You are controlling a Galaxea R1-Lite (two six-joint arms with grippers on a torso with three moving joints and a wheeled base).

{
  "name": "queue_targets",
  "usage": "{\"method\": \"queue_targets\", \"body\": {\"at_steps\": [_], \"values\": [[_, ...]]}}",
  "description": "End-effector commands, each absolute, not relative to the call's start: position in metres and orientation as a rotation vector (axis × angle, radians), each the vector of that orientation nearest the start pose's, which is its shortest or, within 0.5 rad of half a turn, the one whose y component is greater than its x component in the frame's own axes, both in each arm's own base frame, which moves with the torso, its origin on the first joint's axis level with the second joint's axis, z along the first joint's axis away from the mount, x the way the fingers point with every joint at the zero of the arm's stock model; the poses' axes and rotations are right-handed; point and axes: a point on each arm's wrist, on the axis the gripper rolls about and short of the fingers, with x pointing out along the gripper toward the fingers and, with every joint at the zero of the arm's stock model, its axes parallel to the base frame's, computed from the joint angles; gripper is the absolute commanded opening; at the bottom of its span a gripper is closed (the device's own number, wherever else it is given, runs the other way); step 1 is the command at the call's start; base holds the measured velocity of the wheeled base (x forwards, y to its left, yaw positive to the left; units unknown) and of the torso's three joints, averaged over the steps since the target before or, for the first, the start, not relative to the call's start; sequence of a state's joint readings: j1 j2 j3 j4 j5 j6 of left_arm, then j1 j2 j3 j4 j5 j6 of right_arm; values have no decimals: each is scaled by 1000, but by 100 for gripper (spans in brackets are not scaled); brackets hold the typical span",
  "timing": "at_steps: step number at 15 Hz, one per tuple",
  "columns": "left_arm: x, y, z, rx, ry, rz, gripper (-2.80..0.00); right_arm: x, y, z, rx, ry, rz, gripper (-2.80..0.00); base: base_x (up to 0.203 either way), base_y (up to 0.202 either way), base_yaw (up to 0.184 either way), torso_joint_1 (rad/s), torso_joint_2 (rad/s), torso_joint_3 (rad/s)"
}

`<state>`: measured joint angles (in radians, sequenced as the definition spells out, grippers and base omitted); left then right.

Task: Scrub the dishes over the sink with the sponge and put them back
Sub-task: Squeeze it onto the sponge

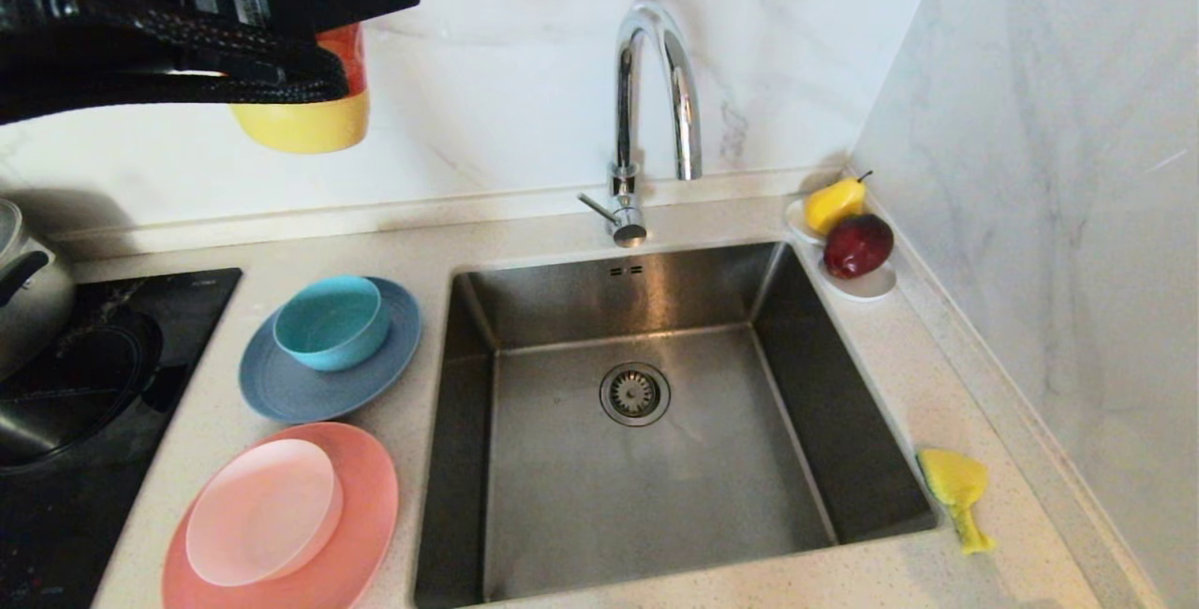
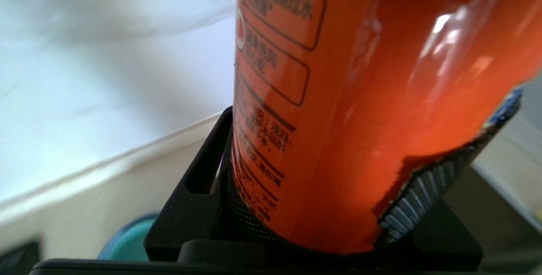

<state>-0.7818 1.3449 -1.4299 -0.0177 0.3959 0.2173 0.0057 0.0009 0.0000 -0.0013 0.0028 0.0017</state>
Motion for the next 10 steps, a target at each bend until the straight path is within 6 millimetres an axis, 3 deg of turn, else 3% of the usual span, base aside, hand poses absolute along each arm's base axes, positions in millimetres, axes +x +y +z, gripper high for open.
{"method": "queue_targets", "body": {"at_steps": [1, 10], "values": [[152, -156, 389, 204, -121, -431, -280, -23, 0, 76, 2, 0, 9, -280, 0, 0, 0, 0, 0, 0], [146, -254, 372, 252, -97, -668, -280, -23, 0, 76, 2, 0, 9, -280, 0, 0, 0, 0, 0, 0]]}}
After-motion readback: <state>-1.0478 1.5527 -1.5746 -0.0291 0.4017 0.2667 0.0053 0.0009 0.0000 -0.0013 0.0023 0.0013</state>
